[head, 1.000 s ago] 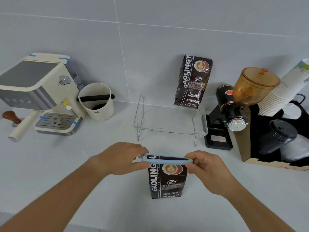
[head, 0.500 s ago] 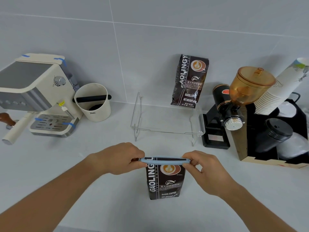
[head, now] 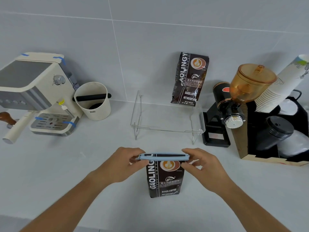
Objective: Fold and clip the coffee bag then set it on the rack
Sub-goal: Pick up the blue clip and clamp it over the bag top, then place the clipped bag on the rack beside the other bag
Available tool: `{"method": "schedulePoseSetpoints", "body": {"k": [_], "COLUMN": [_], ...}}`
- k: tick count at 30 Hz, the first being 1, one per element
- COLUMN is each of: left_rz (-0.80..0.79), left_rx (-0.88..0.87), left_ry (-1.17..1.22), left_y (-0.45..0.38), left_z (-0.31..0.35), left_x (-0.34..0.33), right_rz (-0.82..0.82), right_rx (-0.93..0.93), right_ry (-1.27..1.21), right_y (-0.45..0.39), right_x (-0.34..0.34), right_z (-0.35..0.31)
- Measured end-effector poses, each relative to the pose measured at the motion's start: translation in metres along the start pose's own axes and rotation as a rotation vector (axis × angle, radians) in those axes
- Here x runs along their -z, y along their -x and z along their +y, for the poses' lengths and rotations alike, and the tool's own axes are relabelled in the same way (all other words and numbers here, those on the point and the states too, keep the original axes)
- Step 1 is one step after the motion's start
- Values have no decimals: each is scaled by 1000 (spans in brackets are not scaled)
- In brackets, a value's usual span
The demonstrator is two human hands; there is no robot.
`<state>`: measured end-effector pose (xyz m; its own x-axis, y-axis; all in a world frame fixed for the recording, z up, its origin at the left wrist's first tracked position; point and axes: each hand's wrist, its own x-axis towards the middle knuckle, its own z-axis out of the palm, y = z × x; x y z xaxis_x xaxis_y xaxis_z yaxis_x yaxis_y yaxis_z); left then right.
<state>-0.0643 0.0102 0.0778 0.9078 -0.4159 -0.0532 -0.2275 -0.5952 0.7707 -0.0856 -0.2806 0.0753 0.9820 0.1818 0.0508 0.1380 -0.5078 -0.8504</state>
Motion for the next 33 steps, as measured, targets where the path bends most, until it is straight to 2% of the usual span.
{"method": "schedulePoseSetpoints", "body": {"k": [4, 7, 9, 14, 20, 27, 33], "left_rz": [143, 241, 280, 364, 556, 544, 577], "left_rx": [179, 241, 272, 404, 407, 366, 259], "left_ry": [490, 695, 775, 754, 678, 696, 686], "left_y": [7, 11, 17, 33, 42, 34, 20], "left_z": [-3, -5, -8, -14, 2, 9, 24], "left_x": [-33, -58, -74, -103, -116, -107, -77], "right_rz": [-96, -142, -106, -12, -3, 44, 84], "right_rx": [-267, -296, -293, -308, -285, -187, -103], "right_ry": [-184, -275, -317, -362, -344, -216, -179], "right_y": [3, 13, 20, 30, 33, 30, 11], "right_x": [-15, -30, -39, -54, -59, -57, -40], "right_z": [26, 36, 38, 38, 38, 30, 4]}}
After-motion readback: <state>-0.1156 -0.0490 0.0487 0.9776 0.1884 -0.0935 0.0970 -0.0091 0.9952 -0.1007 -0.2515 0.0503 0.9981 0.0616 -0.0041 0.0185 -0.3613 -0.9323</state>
